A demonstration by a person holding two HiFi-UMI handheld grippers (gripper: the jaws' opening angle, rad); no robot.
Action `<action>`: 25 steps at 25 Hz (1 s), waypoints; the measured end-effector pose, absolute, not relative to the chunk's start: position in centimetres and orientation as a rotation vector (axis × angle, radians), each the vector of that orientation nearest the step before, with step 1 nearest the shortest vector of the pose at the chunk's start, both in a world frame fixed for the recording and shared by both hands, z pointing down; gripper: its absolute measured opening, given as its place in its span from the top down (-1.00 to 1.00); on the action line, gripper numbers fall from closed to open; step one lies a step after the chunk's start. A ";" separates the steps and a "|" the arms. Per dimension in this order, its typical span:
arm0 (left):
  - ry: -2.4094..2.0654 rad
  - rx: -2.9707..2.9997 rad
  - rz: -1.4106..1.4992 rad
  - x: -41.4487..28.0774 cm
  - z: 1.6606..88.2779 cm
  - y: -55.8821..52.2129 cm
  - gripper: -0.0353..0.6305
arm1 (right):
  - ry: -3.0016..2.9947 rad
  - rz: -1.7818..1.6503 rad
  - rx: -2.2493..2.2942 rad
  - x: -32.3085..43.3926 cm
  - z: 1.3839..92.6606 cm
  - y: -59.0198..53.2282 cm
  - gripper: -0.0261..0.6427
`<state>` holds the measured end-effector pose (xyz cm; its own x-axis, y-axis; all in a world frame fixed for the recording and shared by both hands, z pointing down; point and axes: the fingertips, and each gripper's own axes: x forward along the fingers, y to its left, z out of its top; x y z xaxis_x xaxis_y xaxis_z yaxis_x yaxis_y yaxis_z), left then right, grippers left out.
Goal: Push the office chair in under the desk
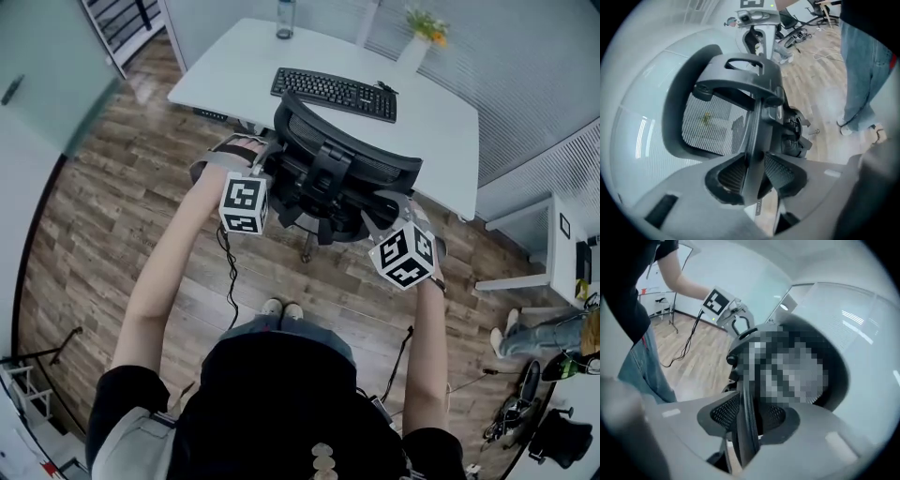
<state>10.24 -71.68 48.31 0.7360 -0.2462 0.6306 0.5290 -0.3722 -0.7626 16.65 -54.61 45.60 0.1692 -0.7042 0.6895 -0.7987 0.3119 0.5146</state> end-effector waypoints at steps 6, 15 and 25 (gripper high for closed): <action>-0.032 -2.046 -0.684 8.4 44.7 -71.4 0.86 | -1.771 0.157 1.820 16.3 41.4 -54.3 0.57; 0.355 -2.774 -0.115 6.7 36.0 -72.1 0.87 | -1.850 0.020 2.493 18.3 36.5 -53.3 0.83; 0.466 -3.020 0.078 6.4 36.7 -72.0 0.87 | -1.630 -0.120 2.821 19.8 35.5 -51.0 0.89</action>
